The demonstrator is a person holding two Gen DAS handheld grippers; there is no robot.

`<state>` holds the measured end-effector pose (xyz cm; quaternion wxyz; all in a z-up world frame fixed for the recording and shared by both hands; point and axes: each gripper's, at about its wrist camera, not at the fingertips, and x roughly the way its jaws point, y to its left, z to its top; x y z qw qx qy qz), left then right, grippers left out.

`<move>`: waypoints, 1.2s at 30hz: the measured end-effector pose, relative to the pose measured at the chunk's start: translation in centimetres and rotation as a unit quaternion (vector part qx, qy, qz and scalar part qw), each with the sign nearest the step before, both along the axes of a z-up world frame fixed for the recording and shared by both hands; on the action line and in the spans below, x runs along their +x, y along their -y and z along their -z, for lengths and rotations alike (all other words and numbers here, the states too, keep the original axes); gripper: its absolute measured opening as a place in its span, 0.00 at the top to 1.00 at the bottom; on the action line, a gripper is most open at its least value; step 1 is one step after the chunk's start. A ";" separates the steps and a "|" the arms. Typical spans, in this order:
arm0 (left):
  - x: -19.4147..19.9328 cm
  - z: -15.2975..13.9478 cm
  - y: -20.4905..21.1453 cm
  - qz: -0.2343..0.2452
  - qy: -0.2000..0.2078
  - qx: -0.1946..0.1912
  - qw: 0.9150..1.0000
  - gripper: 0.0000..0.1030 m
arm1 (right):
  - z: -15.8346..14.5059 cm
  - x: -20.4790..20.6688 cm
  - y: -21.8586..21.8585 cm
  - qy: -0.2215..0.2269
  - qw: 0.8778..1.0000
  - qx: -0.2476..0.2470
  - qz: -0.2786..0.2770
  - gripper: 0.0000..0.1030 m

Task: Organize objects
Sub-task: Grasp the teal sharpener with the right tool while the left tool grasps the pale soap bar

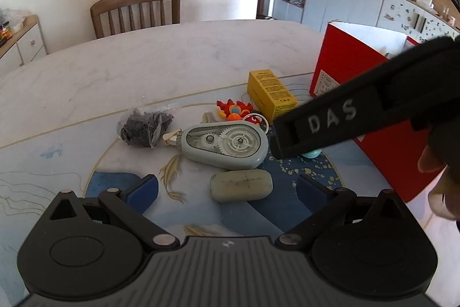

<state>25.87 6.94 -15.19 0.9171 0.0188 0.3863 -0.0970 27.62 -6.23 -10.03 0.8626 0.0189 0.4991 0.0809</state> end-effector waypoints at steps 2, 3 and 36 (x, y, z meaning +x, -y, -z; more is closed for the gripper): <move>0.3 0.2 0.2 -0.005 -0.004 0.002 1.000 0.01 | 0.4 0.2 0.0 -0.004 1.000 -0.003 -0.002 0.40; 0.4 0.3 0.2 -0.004 -0.004 0.001 1.000 0.01 | 0.5 0.4 0.0 -0.007 1.000 -0.007 -0.001 0.41; 1.4 0.5 0.2 -0.016 -0.049 -0.034 0.998 0.51 | 2.1 1.6 1.3 -0.028 0.999 -0.013 0.012 0.74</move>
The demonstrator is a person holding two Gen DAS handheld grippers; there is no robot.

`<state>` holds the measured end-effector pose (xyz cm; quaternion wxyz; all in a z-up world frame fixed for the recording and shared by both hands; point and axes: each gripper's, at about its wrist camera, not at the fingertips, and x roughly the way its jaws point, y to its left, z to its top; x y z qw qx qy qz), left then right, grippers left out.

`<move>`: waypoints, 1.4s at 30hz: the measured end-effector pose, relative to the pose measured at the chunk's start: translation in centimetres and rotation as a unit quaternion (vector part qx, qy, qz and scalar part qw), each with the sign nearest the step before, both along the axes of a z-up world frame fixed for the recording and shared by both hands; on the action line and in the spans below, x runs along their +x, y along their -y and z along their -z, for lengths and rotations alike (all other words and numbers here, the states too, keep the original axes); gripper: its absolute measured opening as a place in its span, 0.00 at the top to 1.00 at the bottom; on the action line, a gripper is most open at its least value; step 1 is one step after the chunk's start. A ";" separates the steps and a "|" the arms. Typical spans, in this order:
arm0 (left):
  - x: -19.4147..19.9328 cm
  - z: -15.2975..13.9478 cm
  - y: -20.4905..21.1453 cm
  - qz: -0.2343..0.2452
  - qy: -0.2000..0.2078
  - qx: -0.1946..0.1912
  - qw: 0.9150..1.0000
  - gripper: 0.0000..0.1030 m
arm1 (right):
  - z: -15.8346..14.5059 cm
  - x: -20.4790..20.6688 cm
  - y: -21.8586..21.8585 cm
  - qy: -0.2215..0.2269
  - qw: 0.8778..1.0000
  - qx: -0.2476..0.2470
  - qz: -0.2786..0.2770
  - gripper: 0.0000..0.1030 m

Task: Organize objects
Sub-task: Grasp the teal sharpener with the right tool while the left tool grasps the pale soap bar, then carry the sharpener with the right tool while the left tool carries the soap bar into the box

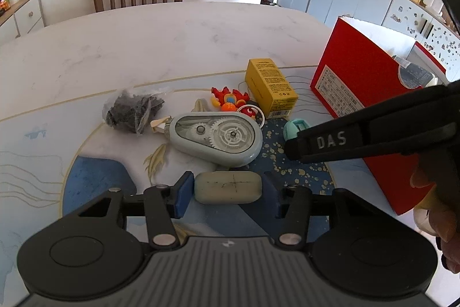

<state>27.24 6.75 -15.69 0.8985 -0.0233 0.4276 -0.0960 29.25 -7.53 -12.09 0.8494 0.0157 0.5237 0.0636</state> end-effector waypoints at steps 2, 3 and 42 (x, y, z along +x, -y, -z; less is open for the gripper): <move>-0.3 -0.3 -0.1 -0.001 0.002 0.000 1.000 0.51 | -0.3 -0.2 0.1 0.004 1.000 0.004 0.000 0.74; -0.4 -0.5 -0.1 -0.001 0.003 0.001 1.000 0.51 | -0.5 -0.4 0.2 0.004 1.000 0.009 0.001 0.74; -5.4 -13.9 8.1 0.052 0.097 -0.046 0.993 0.50 | -12.5 -9.2 12.6 0.119 0.990 0.071 -0.015 0.74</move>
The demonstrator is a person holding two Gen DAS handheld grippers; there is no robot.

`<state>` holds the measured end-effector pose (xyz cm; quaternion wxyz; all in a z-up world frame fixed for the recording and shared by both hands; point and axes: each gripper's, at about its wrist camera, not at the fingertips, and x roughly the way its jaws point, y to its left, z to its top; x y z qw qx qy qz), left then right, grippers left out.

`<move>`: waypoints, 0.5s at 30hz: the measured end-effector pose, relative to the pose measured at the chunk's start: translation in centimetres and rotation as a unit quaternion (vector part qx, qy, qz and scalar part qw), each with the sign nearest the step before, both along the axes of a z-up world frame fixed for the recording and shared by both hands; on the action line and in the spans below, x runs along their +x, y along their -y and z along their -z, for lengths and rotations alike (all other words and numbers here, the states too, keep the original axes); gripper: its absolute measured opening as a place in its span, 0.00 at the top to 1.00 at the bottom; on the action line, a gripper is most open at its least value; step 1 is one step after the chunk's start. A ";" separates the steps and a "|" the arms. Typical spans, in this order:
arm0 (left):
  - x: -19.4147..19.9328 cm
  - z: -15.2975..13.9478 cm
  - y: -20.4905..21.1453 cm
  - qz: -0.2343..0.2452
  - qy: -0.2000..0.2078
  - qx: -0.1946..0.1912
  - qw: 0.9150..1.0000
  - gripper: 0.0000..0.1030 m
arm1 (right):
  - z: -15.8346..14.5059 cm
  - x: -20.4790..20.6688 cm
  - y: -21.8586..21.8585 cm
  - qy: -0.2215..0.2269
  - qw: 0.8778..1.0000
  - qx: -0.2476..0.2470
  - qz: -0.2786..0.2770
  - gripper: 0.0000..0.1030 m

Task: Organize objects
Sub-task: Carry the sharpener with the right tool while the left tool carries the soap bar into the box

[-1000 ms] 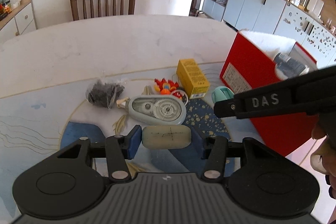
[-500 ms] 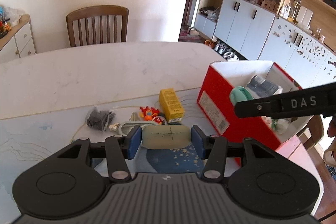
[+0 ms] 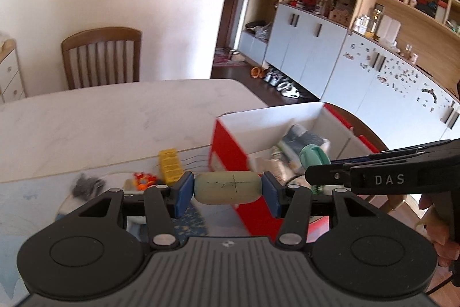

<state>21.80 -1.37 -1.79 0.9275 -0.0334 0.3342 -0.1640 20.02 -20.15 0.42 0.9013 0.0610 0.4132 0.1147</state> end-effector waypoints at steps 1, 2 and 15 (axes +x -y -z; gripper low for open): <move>0.0 0.0 0.6 0.002 0.001 0.002 1.000 0.50 | 0.0 -0.2 0.6 0.001 1.000 0.001 0.002 0.74; 0.1 0.0 1.2 0.004 0.001 0.004 1.000 0.50 | 0.0 -0.3 1.2 0.000 1.000 0.003 0.004 0.74; 2.8 0.5 7.6 0.017 -0.017 0.011 1.000 0.50 | 1.2 -0.6 9.5 0.001 0.999 -0.003 0.037 0.74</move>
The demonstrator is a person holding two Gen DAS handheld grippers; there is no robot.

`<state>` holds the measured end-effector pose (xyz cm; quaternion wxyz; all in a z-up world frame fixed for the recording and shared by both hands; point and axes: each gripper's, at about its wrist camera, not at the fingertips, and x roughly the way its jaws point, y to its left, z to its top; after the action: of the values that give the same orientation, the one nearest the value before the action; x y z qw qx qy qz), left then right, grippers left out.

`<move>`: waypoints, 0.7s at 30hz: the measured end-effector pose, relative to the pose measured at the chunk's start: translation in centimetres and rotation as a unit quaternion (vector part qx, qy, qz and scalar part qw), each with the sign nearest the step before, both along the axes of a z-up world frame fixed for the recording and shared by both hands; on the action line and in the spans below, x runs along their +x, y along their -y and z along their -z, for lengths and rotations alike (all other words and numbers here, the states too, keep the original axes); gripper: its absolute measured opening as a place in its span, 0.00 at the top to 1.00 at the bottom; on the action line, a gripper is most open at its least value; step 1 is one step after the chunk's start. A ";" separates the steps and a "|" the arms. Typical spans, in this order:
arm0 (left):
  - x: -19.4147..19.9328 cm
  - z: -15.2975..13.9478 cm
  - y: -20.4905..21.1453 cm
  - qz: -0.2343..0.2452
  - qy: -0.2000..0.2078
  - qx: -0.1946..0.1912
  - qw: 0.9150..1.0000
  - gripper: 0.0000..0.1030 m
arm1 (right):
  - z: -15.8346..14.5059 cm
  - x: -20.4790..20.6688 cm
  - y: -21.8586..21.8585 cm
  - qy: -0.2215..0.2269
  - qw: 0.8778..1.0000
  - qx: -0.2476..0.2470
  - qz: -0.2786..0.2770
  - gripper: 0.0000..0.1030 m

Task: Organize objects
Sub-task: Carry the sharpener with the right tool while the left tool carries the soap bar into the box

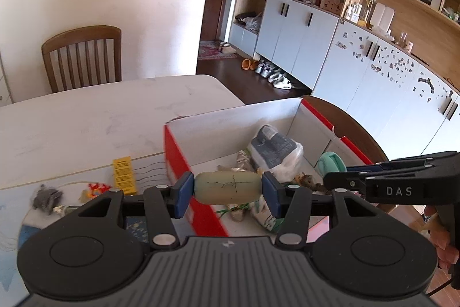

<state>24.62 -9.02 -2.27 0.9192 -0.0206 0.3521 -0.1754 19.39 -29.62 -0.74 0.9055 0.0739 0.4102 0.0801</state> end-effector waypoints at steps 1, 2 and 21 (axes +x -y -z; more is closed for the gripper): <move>0.3 0.0 0.5 0.001 -0.002 0.001 1.000 0.50 | 0.1 0.0 0.6 -0.001 1.000 -0.001 0.003 0.74; 0.7 0.0 1.0 0.004 -0.002 0.004 1.000 0.50 | 0.2 0.1 1.2 -0.001 1.000 -0.003 0.007 0.74; 8.2 4.6 9.3 0.047 -0.052 0.081 0.994 0.50 | 3.7 5.0 6.1 -0.043 0.998 -0.048 -0.006 0.74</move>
<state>32.86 -18.36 -6.89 0.8890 0.0611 0.4128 -0.1886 24.37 -35.69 -4.44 0.8890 0.0311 0.4526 0.0627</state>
